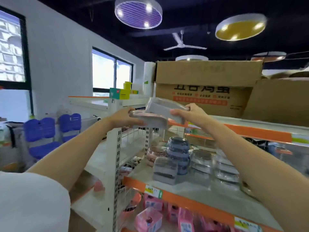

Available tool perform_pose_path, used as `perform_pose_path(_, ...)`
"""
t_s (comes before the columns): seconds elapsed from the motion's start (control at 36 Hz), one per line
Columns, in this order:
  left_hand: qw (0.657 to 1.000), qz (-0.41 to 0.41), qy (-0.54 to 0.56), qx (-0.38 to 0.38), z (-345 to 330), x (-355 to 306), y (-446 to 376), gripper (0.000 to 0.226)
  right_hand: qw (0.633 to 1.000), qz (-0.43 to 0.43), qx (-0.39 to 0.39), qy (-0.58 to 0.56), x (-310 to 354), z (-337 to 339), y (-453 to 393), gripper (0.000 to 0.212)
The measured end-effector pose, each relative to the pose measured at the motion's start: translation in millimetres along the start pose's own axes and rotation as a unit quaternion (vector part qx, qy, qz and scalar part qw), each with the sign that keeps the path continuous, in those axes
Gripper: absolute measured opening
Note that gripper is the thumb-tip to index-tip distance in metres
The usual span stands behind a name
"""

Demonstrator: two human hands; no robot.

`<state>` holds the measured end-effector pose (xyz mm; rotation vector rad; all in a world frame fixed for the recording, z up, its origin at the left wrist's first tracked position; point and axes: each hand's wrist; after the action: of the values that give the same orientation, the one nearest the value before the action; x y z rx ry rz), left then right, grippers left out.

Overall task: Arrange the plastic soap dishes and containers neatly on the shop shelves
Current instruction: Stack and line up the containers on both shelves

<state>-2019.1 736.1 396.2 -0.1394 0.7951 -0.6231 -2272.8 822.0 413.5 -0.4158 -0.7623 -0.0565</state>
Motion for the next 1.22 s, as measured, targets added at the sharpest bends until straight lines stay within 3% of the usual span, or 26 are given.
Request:
perform_pose_path(0.06, 1.0, -0.008, 0.002, -0.019, 7.2, -5.9, -14.5, 0.093, 1.0, 0.002, -0.019, 0.004, 5.3, 13.6, -12.7, 0.115)
perform_pose_path(0.08, 1.0, -0.009, 0.005, -0.023, 9.2, -10.5, -20.0, 0.084, 1.0, 0.003, -0.029, 0.012, 5.0, 20.5, -20.5, 0.126)
perform_pose_path(0.14, 1.0, -0.014, 0.007, -0.027, 11.9, -18.4, -29.9, 0.042, 0.999, -0.012, -0.038, 0.024, -0.6, 32.5, -37.0, 0.133)
perform_pose_path(0.19, 0.999, -0.025, 0.004, -0.029, 13.3, -22.8, -43.2, 0.027, 0.998, -0.023, -0.046, 0.035, -3.3, 42.8, -48.0, 0.128)
perform_pose_path(0.25, 0.999, -0.026, 0.009, -0.022, 14.6, -22.2, -56.8, 0.043, 0.997, -0.028, -0.062, 0.04, -8.0, 51.3, -59.9, 0.122)
perform_pose_path(0.33, 0.999, -0.039, -0.01, -0.022, 15.1, -17.2, -83.8, 0.096, 0.996, -0.056, -0.067, 0.035, -23.0, 60.4, -82.1, 0.101)
perform_pose_path(0.39, 0.998, -0.05, -0.017, -0.022, 13.9, -13.2, -102.7, 0.102, 0.993, -0.081, -0.069, 0.05, -37.8, 63.9, -99.8, 0.094)
perform_pose_path(0.58, 0.998, -0.022, 0.019, -0.055, 10.6, 7.9, -180.1, 0.072, 0.981, -0.118, -0.057, 0.144, -70.7, 57.7, -168.0, 0.127)
perform_pose_path(0.64, 0.997, -0.028, 0.036, -0.06, 6.6, 14.1, -204.4, 0.07, 0.978, -0.119, -0.049, 0.167, -73.9, 50.6, -186.9, 0.123)
perform_pose_path(0.75, 0.994, -0.04, 0.072, -0.066, -3.5, 20.5, -243.9, 0.046, 0.97, -0.13, -0.036, 0.202, -80.8, 40.6, -222.9, 0.105)
perform_pose_path(0.86, 0.988, -0.065, 0.122, -0.074, -9.2, 29.6, -276.4, 0.055, 0.968, -0.143, -0.014, 0.206, -101.2, 41.0, -259.5, 0.132)
perform_pose_path(0.92, 0.988, -0.055, 0.121, -0.082, -10.3, 34.9, -290.2, 0.052, 0.965, -0.148, -0.003, 0.219, -100.2, 37.9, -266.2, 0.132)
perform_pose_path(1.0, 0.987, -0.036, 0.124, -0.099, -10.7, 40.5, -305.8, 0.041, 0.96, -0.153, 0.01, 0.235, -94.5, 31.1, -272.5, 0.122)
perform_pose_path(1.08, 0.984, -0.023, 0.143, -0.104, -10.2, 42.8, -313.8, 0.066, 0.961, -0.147, 0.034, 0.232, -90.9, 21.4, -282.0, 0.111)
perform_pose_path(1.17, 0.983, -0.025, 0.155, -0.101, -9.6, 41.8, -319.2, 0.044, 0.962, -0.137, 0.059, 0.228, -86.1, 9.1, -290.0, 0.1)
perform_pose_path(1.22, 0.982, -0.028, 0.159, -0.1, -12.4, 42.3, -323.1, 0.042, 0.965, -0.126, 0.071, 0.221, -85.8, 1.0, -295.3, 0.084)
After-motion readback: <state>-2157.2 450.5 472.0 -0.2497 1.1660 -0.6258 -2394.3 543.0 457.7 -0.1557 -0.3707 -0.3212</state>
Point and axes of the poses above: each hand's wrist, its own y-axis away from the middle knuckle, its own z-axis out of the back of the hand, x = y × z, and after that the axes turned 1 degree about y, right-handed
